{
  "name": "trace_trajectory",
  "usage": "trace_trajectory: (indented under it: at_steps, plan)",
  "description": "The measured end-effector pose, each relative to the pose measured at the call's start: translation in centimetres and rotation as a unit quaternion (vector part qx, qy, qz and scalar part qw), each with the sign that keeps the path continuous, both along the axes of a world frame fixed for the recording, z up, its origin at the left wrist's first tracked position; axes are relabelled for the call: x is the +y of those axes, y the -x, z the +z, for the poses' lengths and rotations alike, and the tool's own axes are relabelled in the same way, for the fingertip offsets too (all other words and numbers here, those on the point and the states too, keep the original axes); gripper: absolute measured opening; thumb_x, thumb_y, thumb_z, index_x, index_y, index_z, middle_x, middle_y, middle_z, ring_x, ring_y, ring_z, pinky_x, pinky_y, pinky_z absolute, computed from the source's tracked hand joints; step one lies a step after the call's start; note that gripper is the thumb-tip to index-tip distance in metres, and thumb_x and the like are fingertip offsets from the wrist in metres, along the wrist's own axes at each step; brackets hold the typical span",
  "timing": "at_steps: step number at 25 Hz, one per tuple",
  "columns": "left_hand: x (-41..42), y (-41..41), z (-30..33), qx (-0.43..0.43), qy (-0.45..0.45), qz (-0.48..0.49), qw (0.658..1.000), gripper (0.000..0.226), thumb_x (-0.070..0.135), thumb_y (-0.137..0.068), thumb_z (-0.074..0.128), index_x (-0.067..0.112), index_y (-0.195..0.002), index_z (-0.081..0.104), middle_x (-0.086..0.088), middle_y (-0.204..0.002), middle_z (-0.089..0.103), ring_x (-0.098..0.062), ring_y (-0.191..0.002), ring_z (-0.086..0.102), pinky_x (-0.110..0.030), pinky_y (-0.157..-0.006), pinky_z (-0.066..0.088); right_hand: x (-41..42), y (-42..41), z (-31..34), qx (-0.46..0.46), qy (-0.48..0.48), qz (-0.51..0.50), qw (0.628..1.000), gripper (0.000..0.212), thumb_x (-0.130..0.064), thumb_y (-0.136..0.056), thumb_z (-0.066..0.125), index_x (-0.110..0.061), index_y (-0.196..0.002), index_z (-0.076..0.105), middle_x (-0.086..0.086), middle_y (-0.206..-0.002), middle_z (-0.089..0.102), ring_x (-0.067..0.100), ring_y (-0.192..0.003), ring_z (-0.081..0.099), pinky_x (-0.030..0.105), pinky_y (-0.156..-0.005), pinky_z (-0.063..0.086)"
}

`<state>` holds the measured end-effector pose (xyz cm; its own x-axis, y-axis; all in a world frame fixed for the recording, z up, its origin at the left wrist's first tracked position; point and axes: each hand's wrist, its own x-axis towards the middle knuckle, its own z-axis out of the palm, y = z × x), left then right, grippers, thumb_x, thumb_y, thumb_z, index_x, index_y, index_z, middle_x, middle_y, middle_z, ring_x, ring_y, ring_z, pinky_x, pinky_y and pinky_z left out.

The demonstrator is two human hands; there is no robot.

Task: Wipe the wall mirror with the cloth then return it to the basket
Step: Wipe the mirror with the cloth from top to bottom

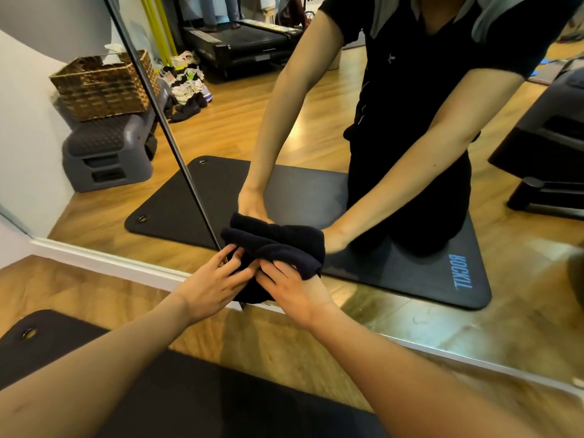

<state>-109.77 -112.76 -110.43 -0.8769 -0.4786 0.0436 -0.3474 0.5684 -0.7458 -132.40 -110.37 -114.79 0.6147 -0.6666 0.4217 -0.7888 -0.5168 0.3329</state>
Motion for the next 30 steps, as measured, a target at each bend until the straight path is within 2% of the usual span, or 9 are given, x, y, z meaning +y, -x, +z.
trace_trajectory:
  at_steps: [2,4,7,9,14,17,21,26,30]
  plan:
    - [0.3,1.3,-0.4,-0.005,0.009,-0.011,1.0,0.06,0.032,-0.085,0.07,0.008,-0.139,0.058,-0.017,-0.151,0.032,-0.05,-0.133,0.036,-0.062,-0.116,0.015,0.4,1.4,0.0,0.004,-0.007,0.002,1.0,0.043,-0.022,-0.087,0.062,-0.019,-0.13,0.065,0.002,-0.138,0.06,0.021,-0.133,0.052,0.038,-0.118,0.036]
    - [0.5,3.0,-0.4,0.019,-0.006,-0.022,1.0,0.061,0.033,-0.08,0.076,0.008,-0.135,0.062,-0.014,-0.149,0.029,-0.051,-0.132,0.031,-0.061,-0.115,0.022,1.1,3.1,0.1,0.011,0.007,0.0,1.0,0.039,-0.022,-0.088,0.064,-0.018,-0.127,0.065,0.003,-0.136,0.062,0.022,-0.13,0.053,0.038,-0.118,0.036]
    - [1.3,5.9,0.0,0.048,-0.028,-0.062,0.997,0.061,0.029,-0.075,0.08,0.003,-0.128,0.066,-0.015,-0.144,0.036,-0.049,-0.129,0.035,-0.06,-0.111,0.036,2.6,6.1,0.5,0.015,0.019,-0.003,1.0,0.038,-0.02,-0.092,0.059,-0.017,-0.13,0.064,0.005,-0.135,0.062,0.023,-0.128,0.054,0.039,-0.117,0.037]
    - [1.9,7.9,0.2,0.064,-0.03,-0.088,0.994,0.058,0.027,-0.075,0.079,0.002,-0.126,0.067,-0.018,-0.141,0.041,-0.048,-0.127,0.039,-0.059,-0.109,0.04,3.8,8.2,0.8,0.03,0.03,-0.02,0.999,0.04,-0.021,-0.093,0.051,-0.018,-0.131,0.064,0.004,-0.134,0.062,0.023,-0.127,0.054,0.038,-0.116,0.037]
    - [3.4,14.2,-0.3,0.064,-0.045,-0.138,0.987,0.053,0.029,-0.083,0.074,0.001,-0.128,0.065,-0.018,-0.145,0.046,-0.047,-0.127,0.039,-0.059,-0.11,0.038,7.4,15.0,1.7,0.057,0.006,-0.052,0.997,0.047,-0.021,-0.09,0.053,-0.018,-0.136,0.061,0.005,-0.134,0.062,0.025,-0.123,0.058,0.039,-0.113,0.041]
    - [4.7,18.9,-0.5,0.063,-0.056,-0.166,0.982,0.05,0.029,-0.089,0.067,0.002,-0.13,0.063,-0.017,-0.148,0.046,-0.045,-0.129,0.039,-0.058,-0.111,0.039,9.9,20.1,2.4,0.069,-0.003,-0.063,0.996,0.047,-0.019,-0.093,0.044,-0.019,-0.137,0.06,0.005,-0.135,0.062,0.026,-0.123,0.058,0.04,-0.112,0.042]
    - [6.7,25.5,-0.6,0.073,-0.067,-0.189,0.977,0.052,0.028,-0.089,0.067,0.003,-0.134,0.06,-0.016,-0.15,0.046,-0.043,-0.13,0.041,-0.056,-0.111,0.039,13.1,26.8,2.5,0.09,-0.012,-0.094,0.991,0.052,-0.018,-0.091,0.054,-0.019,-0.143,0.053,0.007,-0.141,0.057,0.028,-0.128,0.054,0.042,-0.115,0.038]
    - [9.9,35.4,0.0,0.085,-0.067,-0.243,0.964,0.047,0.026,-0.092,0.061,0.003,-0.133,0.061,-0.015,-0.148,0.047,-0.039,-0.128,0.048,-0.051,-0.108,0.045,17.9,35.8,3.3,0.114,-0.034,-0.135,0.984,0.047,-0.018,-0.094,0.04,-0.021,-0.139,0.055,0.008,-0.136,0.061,0.03,-0.12,0.06,0.044,-0.108,0.045]
    - [13.0,43.7,0.3,0.07,-0.06,-0.265,0.96,0.049,0.03,-0.096,0.057,0.007,-0.14,0.056,-0.015,-0.153,0.038,-0.039,-0.132,0.038,-0.05,-0.11,0.04,22.1,43.3,3.9,0.137,-0.037,-0.182,0.973,0.046,-0.02,-0.09,0.055,-0.023,-0.136,0.057,0.008,-0.132,0.063,0.031,-0.115,0.062,0.044,-0.101,0.049]
